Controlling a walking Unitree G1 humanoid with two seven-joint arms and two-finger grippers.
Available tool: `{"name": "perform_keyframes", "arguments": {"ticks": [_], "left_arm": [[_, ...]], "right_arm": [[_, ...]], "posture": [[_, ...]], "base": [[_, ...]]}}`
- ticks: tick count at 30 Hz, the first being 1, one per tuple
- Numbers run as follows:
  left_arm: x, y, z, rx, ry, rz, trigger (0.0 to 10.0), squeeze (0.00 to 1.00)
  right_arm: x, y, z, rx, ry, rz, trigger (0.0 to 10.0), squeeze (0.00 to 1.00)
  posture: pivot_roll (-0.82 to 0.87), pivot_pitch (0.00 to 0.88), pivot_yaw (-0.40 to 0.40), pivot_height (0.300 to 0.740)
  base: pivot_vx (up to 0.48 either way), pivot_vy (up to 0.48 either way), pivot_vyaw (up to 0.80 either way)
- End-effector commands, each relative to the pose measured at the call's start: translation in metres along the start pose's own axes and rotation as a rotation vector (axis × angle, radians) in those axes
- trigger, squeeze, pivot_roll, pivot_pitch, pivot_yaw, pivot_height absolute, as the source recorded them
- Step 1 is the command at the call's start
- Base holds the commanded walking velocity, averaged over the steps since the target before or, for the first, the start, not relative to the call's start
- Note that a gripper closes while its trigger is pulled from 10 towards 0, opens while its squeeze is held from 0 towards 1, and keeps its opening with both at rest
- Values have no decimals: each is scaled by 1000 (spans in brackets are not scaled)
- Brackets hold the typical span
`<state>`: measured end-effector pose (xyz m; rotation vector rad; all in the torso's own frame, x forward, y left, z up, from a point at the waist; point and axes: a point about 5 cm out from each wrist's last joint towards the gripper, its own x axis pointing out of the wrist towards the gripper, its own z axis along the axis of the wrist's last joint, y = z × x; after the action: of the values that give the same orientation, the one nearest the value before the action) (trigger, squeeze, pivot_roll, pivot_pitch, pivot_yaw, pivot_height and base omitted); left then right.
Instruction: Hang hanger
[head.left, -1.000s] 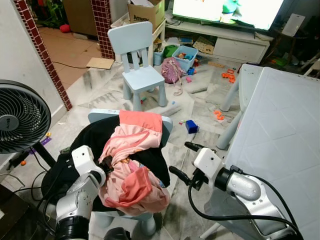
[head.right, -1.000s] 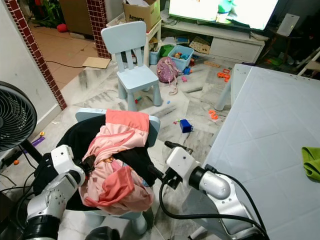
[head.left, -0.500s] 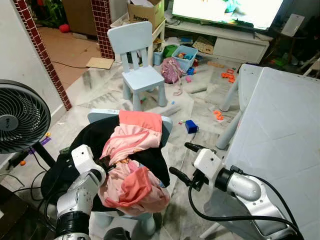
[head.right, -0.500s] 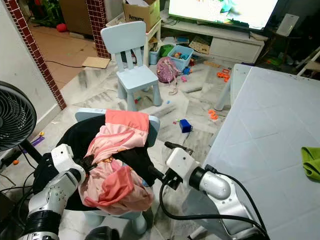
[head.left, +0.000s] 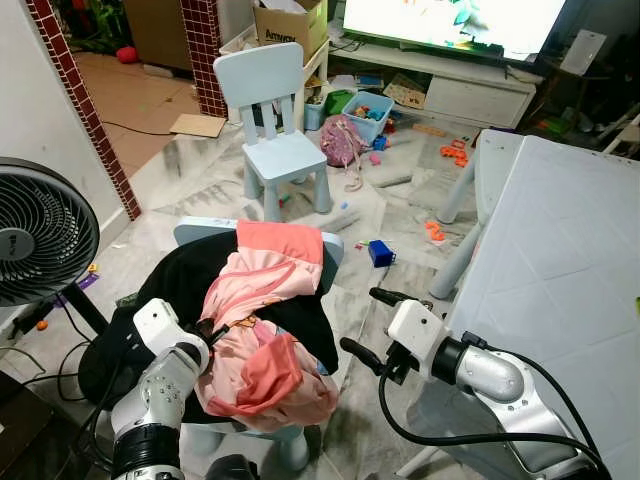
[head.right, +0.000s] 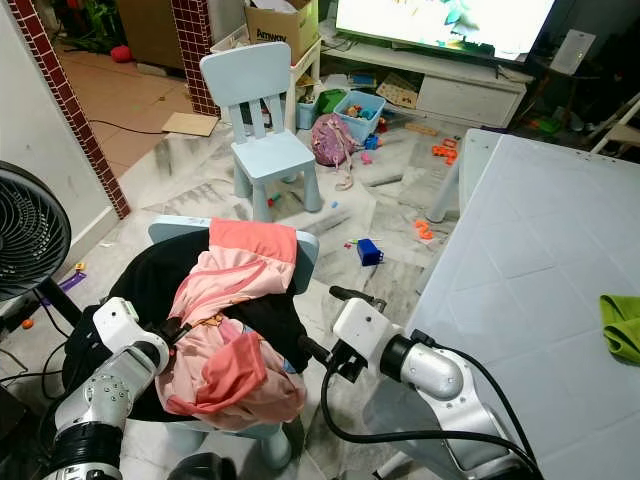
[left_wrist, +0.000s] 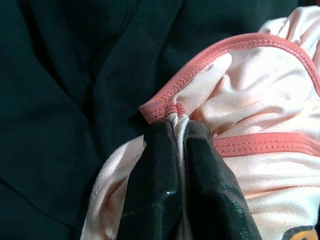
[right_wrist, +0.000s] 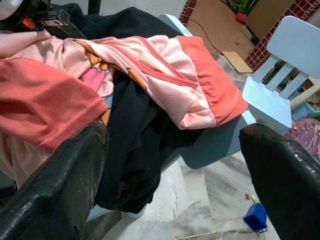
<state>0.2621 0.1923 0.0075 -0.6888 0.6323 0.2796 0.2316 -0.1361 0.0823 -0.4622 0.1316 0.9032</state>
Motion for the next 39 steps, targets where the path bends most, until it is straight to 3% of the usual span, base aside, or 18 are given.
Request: {"name": "perform_keyframes", "arguments": {"ticks": [1, 6, 11, 19, 23, 27, 31, 33, 34, 35, 36, 39], "left_arm": [[0, 0, 6, 44, -54, 19, 0, 0], [-14, -17, 26, 216, -298, -78, 0, 0], [-25, -26, 17, 331, -333, -132, 0, 0], [-51, -20, 8, 738, -515, -212, 0, 0], [-56, -25, 6, 834, -551, -267, 0, 0], [-58, -36, 2, 858, -554, -336, 0, 0], [-57, -54, 3, 783, -534, -357, 0, 0], [-57, -60, 4, 766, -536, -362, 0, 0], [-58, -65, 5, 766, -537, -372, 2549, 0], [-57, -67, 5, 766, -538, -380, 2549, 0], [-57, -73, 5, 779, -536, -395, 10000, 0], [-56, -79, 7, 790, -540, -411, 10000, 0]], "right_arm": [[-1, -3, 1, -16, -1, -1, 10000, 0], [-1, -5, -1, -6, -1, -40, 10000, 0], [0, -10, -2, 5, -5, -94, 10000, 0], [1, -21, -2, 17, -17, -177, 10000, 0], [5, -24, -1, 30, -32, -219, 10000, 0], [5, -34, 1, 101, -63, -331, 10000, 0], [-4, -56, 1, 292, -131, -574, 10000, 0], [-7, -61, 0, 338, -147, -637, 10000, 0], [-10, -63, -1, 363, -153, -675, 10000, 0], [-11, -65, -2, 380, -157, -700, 10000, 0], [-13, -66, -5, 415, -161, -747, 10000, 0], [-16, -68, -8, 440, -158, -800, 10000, 0]], "posture": [[-22, 0, -53, 740], [-19, 0, -53, 740], [-14, 0, -52, 740], [5, 0, -48, 740], [11, 0, -48, 740], [11, 0, -45, 740], [6, 0, -35, 740], [5, 0, -30, 740], [5, 0, -28, 740], [3, 0, -24, 740], [1, 0, -16, 740], [-2, 0, -6, 740]], "base": [[0, 0, 0], [0, 0, 0], [0, 0, 0], [0, 0, 0], [0, 0, 0], [0, 0, 0], [0, 0, 0], [0, 0, 0], [0, 0, 0], [0, 0, 0], [0, 0, 0], [0, 0, 0]]}}
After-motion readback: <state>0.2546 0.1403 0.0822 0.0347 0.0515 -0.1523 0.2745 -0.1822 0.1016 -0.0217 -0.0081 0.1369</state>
